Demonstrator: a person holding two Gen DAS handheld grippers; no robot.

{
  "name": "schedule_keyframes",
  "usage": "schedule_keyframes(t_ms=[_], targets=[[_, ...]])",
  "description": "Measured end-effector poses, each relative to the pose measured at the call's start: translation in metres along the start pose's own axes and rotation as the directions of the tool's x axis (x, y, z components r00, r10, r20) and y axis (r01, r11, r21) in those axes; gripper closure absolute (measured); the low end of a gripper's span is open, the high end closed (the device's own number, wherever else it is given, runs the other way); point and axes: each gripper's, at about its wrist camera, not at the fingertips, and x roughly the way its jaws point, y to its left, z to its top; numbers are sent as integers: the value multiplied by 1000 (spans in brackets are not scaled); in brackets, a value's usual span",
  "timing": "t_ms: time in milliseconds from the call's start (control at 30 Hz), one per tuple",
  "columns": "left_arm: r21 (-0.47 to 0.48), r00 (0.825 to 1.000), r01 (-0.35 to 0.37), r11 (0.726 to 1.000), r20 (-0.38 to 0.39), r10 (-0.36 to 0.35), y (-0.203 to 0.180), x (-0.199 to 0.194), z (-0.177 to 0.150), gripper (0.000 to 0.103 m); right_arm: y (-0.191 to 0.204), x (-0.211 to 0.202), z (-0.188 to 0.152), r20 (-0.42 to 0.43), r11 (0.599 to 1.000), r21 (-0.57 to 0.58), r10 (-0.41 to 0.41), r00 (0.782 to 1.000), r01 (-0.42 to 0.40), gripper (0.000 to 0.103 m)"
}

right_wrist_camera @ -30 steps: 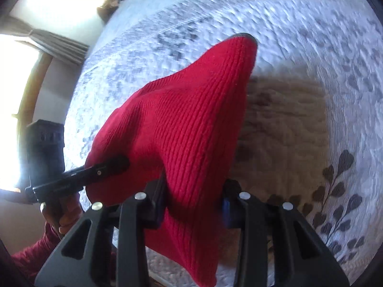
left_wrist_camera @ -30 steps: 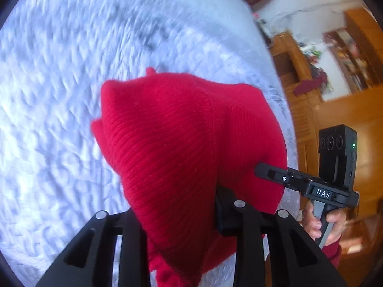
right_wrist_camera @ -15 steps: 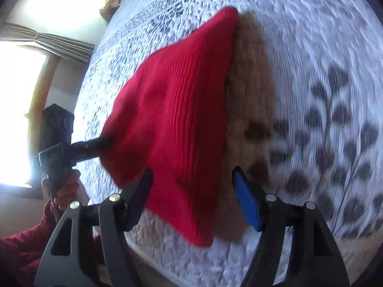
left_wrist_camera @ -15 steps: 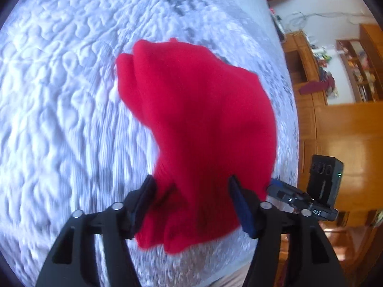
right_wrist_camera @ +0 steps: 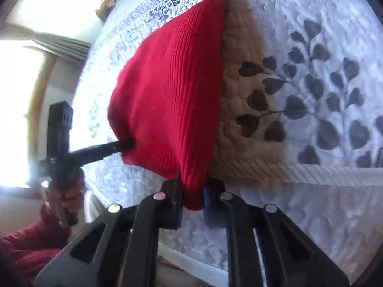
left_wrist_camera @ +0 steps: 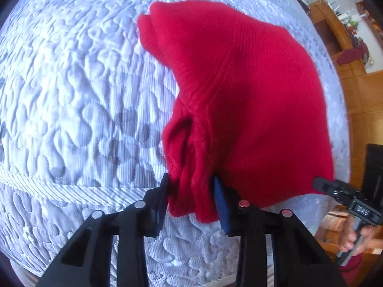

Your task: Fold small clothes

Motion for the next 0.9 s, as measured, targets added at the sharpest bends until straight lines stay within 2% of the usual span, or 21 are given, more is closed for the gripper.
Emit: schedule_keyframes(t_ms=[133, 267, 333, 367, 400, 433, 500, 567, 633, 700, 767, 900], targets=[[-3, 1000, -13, 1000, 13, 13, 0, 9, -1, 64, -4, 45, 2, -61, 997, 3, -79, 995, 79, 91], [33, 999, -19, 999, 45, 17, -4, 5, -16, 62, -7, 31, -9, -20, 996, 10, -93, 995, 93, 89], [40, 997, -40, 998, 64, 38, -9, -1, -24, 54, -8, 17, -17, 12, 994, 6, -108, 994, 108, 80], [39, 996, -63, 997, 73, 60, -5, -10, -34, 43, -4, 9, -21, 32, 992, 16, -125, 992, 125, 69], [35, 990, -107, 994, 92, 103, -7, -16, -38, 39, -8, -4, -32, 47, 990, 14, -139, 989, 138, 62], [35, 985, -138, 990, 112, 133, -8, -22, -41, 38, -3, -11, -36, 72, 986, 11, -168, 983, 168, 58], [32, 976, -173, 984, 137, 168, -11, -33, -47, 32, 12, -29, -47, 125, 968, -4, -250, 960, 253, 40], [11, 966, -205, 979, 161, 201, -14, -46, -55, 29, 27, -44, -55, 174, 943, -13, -326, 929, 333, 32], [-1, 949, -252, 968, 196, 247, -18, -59, -62, 26, 44, -53, -62, 207, 914, -23, -391, 897, 404, 24], [8, 935, -287, 958, 220, 278, -24, -71, -72, 23, 52, -56, -66, 224, 895, -18, -430, 874, 445, 15], [18, 928, -301, 953, 236, 289, -31, -81, -81, 22, 66, -55, -74, 233, 882, -18, -455, 859, 472, 14], [27, 924, -301, 953, 256, 284, -34, -98, -90, 22, 82, -56, -77, 240, 871, -4, -476, 846, 491, 13]])
